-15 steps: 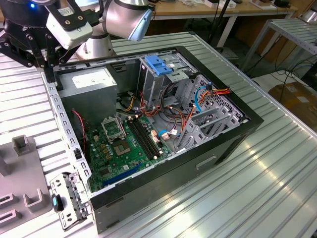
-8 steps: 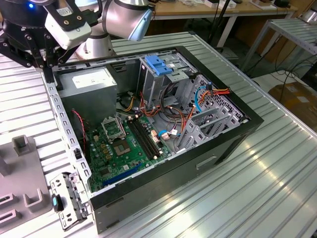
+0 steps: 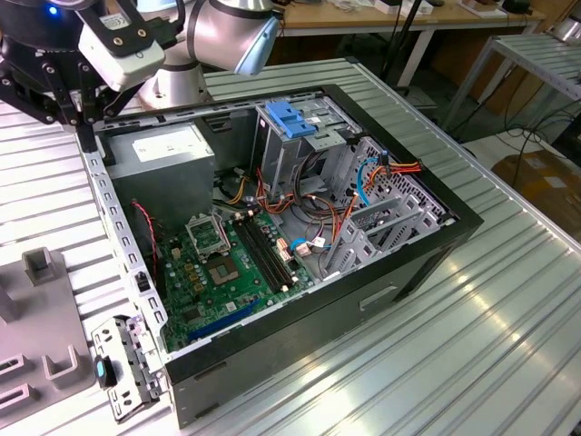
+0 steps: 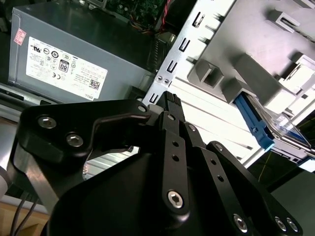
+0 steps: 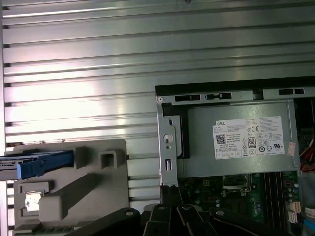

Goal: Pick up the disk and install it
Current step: 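Reach for the disk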

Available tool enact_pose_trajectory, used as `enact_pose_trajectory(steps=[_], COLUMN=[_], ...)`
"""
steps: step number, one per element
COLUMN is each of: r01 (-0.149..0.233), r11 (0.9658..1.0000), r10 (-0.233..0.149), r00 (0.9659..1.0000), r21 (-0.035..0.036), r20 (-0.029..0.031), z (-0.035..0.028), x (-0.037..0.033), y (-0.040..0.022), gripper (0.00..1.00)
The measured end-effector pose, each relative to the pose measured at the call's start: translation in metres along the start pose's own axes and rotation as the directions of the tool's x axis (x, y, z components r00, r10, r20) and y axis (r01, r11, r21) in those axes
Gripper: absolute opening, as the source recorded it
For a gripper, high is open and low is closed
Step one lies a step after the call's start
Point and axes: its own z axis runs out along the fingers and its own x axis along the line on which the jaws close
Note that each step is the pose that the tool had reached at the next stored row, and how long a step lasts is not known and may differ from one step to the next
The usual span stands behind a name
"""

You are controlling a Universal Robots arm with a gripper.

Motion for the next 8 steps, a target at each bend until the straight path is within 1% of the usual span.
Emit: enact_pose_trajectory(steps=[8], r01=[0.0], r11=[1.0], r10=[0.0], r00=[1.0], r21=[0.0], r20=[-0.0004], z=[0.0], x=[0.002], y=[-0.0002], gripper=[0.11])
